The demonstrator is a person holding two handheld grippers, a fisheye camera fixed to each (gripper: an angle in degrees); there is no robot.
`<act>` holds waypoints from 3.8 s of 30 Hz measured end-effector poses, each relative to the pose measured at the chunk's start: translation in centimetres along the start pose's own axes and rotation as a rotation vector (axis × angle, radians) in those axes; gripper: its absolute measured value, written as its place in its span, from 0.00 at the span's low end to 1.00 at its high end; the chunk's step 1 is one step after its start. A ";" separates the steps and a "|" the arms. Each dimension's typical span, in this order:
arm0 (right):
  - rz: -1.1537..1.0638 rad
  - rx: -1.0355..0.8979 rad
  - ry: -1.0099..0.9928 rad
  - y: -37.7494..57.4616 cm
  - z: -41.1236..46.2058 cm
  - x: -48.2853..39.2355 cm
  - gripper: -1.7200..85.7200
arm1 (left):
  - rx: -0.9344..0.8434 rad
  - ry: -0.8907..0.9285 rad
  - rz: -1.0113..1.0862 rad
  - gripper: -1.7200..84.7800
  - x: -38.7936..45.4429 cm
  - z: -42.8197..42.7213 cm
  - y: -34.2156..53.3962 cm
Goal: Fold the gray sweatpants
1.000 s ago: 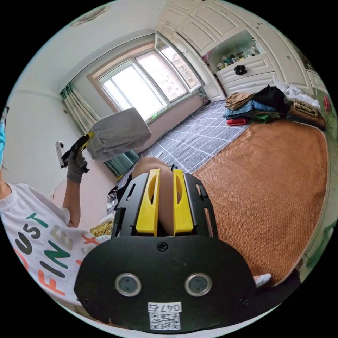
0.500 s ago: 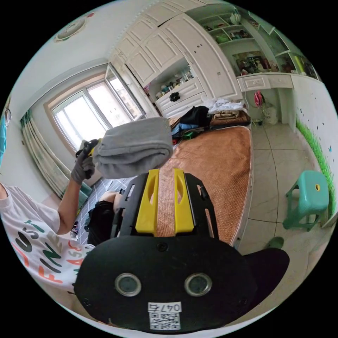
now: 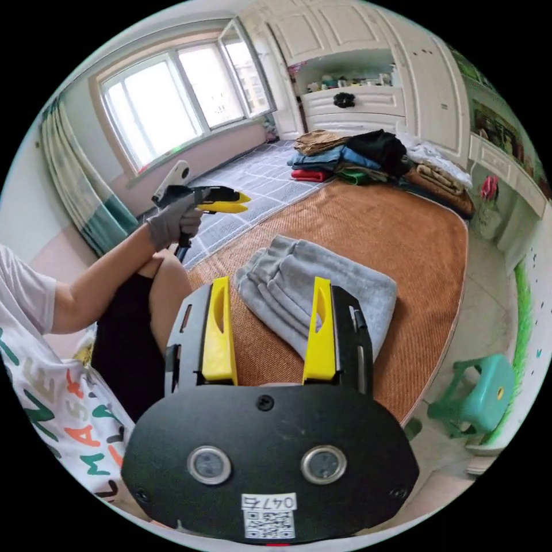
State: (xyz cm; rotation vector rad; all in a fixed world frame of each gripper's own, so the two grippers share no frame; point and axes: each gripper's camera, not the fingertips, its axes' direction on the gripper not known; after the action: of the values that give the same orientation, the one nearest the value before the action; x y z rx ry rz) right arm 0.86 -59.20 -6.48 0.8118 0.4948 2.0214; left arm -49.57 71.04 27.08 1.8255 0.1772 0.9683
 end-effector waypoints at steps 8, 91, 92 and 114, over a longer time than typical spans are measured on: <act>-0.297 -0.389 0.278 -4.7 16.0 -7.7 0.15 | -0.102 0.114 -0.005 0.17 0.9 7.9 -5.9; -0.286 -0.160 0.645 -8.4 2.7 -6.0 0.05 | -0.564 -0.104 0.101 0.09 25.0 29.8 -14.1; -0.299 -0.134 0.639 -9.7 2.9 -6.0 0.05 | -0.529 -0.125 0.090 0.09 24.9 28.5 -13.8; 0.096 -0.360 -0.136 -13.2 21.0 -1.6 0.11 | -0.370 -0.019 -0.114 0.12 15.4 18.2 -7.5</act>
State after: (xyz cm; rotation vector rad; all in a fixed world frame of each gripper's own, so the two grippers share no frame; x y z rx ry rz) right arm 24.00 -52.66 -0.25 0.7523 0.0115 2.0445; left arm -24.66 69.65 26.17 1.4689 0.0820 0.8412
